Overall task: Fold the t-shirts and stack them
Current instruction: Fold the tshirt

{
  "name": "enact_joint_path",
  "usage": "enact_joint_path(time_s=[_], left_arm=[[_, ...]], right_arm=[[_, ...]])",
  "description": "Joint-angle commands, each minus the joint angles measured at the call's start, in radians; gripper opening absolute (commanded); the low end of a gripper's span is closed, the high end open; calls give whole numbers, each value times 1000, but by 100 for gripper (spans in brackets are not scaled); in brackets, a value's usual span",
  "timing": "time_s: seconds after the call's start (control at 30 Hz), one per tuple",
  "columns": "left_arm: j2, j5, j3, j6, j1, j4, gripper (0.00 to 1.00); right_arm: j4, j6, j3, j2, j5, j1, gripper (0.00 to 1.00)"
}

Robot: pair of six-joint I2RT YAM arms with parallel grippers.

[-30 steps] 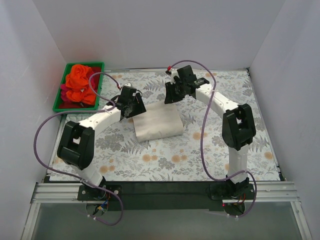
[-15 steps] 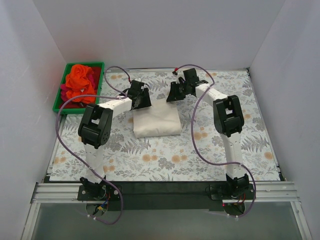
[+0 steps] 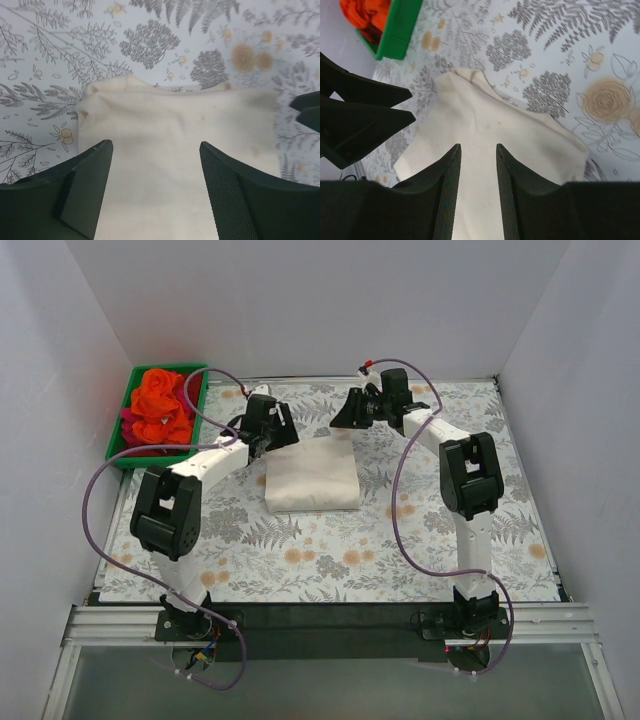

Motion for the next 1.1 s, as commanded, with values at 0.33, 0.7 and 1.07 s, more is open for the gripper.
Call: enact_joint_path(time_s=[0.33,0.7,1.07], left_arm=[[209,89,128,-35,92,103,45],[157,218,136,-56,145,112,66],[-235,340,-239,-234,53,111,63]], right_arm=[[170,138,79,169,-92,-48,34],[171,147,37,111,-133,-106,33],[343,228,-364,-195,-167,18,35]])
